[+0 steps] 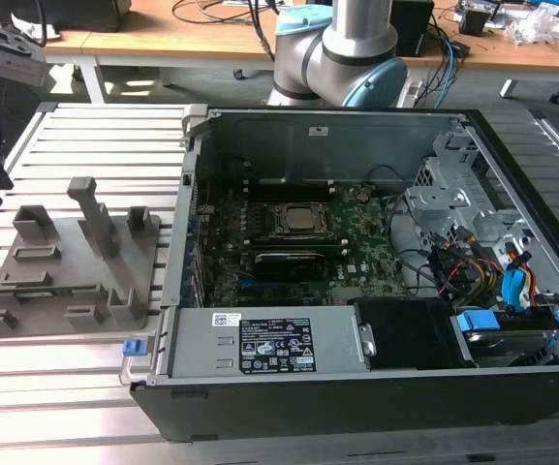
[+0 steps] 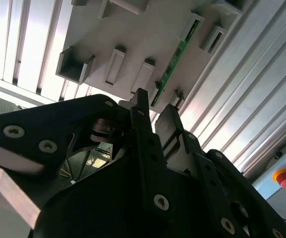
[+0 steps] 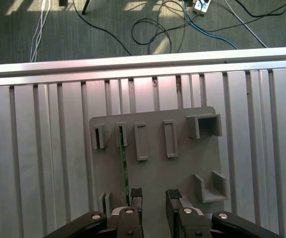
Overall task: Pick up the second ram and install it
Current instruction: 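Pick up the second ram and move it above second insertion slot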
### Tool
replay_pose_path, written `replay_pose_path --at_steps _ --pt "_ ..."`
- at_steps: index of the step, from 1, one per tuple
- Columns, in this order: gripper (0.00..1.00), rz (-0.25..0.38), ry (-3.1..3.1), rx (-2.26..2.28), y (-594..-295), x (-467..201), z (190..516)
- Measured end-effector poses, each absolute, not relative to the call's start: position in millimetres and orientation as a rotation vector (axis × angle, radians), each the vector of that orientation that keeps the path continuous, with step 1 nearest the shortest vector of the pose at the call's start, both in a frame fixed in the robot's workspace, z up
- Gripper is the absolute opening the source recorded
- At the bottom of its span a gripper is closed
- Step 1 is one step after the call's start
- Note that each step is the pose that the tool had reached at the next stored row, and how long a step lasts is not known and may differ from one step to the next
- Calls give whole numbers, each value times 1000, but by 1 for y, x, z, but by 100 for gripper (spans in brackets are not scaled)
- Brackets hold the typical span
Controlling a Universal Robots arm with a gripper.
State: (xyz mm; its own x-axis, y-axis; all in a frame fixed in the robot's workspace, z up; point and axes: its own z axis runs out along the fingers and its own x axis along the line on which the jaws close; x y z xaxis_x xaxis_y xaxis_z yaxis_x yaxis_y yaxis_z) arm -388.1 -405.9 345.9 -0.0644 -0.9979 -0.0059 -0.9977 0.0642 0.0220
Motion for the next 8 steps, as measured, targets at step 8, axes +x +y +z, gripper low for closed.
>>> replay_pose_path --at_steps 8 --pt "33 -31 -2284 2141 -406 -388 338"
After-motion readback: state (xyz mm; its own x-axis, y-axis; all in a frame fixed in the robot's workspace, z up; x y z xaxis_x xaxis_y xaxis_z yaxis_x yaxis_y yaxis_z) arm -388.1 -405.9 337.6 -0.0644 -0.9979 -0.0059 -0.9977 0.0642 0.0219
